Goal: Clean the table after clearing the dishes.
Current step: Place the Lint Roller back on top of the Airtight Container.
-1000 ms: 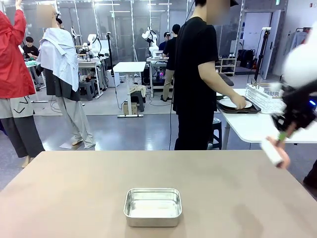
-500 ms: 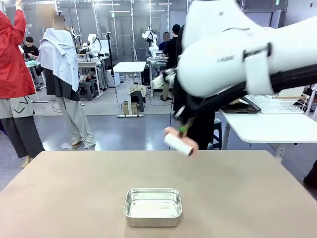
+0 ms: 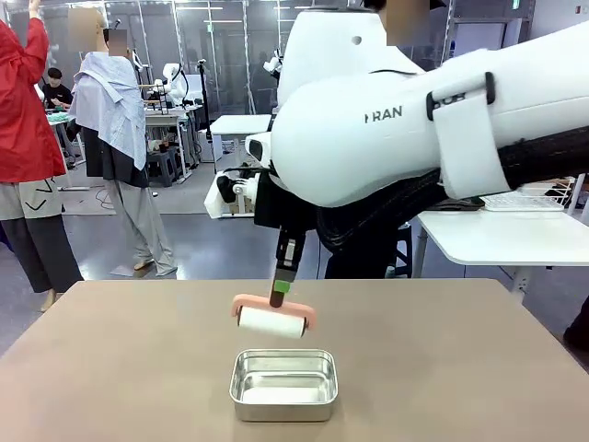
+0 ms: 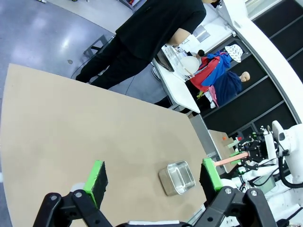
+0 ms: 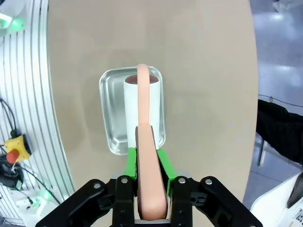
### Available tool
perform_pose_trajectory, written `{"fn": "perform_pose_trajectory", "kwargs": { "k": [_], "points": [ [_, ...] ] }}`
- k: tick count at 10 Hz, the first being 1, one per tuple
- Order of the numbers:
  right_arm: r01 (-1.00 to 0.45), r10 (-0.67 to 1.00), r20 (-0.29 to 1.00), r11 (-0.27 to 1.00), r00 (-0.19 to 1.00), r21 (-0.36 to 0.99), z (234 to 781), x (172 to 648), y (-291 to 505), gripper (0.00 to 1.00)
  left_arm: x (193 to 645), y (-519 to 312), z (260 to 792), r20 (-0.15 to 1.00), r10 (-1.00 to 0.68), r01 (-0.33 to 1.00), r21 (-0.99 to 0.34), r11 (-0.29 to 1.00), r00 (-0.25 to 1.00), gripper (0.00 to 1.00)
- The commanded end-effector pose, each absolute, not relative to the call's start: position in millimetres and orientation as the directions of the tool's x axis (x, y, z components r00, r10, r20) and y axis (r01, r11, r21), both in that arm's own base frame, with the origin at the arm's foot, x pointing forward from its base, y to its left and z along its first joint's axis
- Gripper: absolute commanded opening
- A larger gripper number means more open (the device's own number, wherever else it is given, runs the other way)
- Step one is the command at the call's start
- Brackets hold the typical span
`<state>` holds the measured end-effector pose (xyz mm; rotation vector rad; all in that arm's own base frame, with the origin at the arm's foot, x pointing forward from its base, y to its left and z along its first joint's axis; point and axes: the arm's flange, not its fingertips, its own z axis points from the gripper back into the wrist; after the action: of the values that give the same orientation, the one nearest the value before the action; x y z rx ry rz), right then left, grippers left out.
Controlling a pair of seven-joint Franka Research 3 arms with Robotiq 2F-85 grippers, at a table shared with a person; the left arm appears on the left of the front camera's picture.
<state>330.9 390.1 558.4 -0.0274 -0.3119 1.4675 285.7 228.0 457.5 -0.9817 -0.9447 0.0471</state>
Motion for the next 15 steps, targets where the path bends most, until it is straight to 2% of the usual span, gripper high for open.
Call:
{"fn": "perform_pose_trajectory", "kwargs": {
  "k": [1,5,8,10,11,13,15],
  "points": [
    [-0.967,0.976,0.203,0.122,0.076,-0.223,560,336,395,0.22,284,230,459,0.658,0.43,0.368,-0.725,0.582,0.618,1.0],
    [-0.971,0.978,0.195,0.113,0.072,-0.209,559,334,390,0.22,284,230,459,0.658,0.43,0.368,-0.725,0.582,0.618,1.0],
    [-0.998,0.989,0.136,0.057,0.054,-0.019,512,362,406,0.22,284,230,459,0.658,0.43,0.368,-0.725,0.582,0.618,1.0],
    [-0.997,0.994,0.077,0.071,0.074,0.032,487,374,411,0.22,284,230,459,0.658,0.43,0.368,-0.725,0.582,0.618,1.0],
    [-0.994,0.995,0.083,0.047,0.056,0.098,476,382,410,0.22,284,230,459,0.658,0.43,0.368,-0.725,0.582,0.618,1.0],
    [-0.987,0.997,0.041,0.06,0.067,0.15,453,393,415,0.22,284,230,459,0.658,0.43,0.368,-0.725,0.582,0.618,1.0],
    [-0.99,0.998,0.007,0.063,0.064,0.127,439,406,419,0.22,284,230,459,0.658,0.43,0.368,-0.725,0.582,0.618,1.0]
  ]
}}
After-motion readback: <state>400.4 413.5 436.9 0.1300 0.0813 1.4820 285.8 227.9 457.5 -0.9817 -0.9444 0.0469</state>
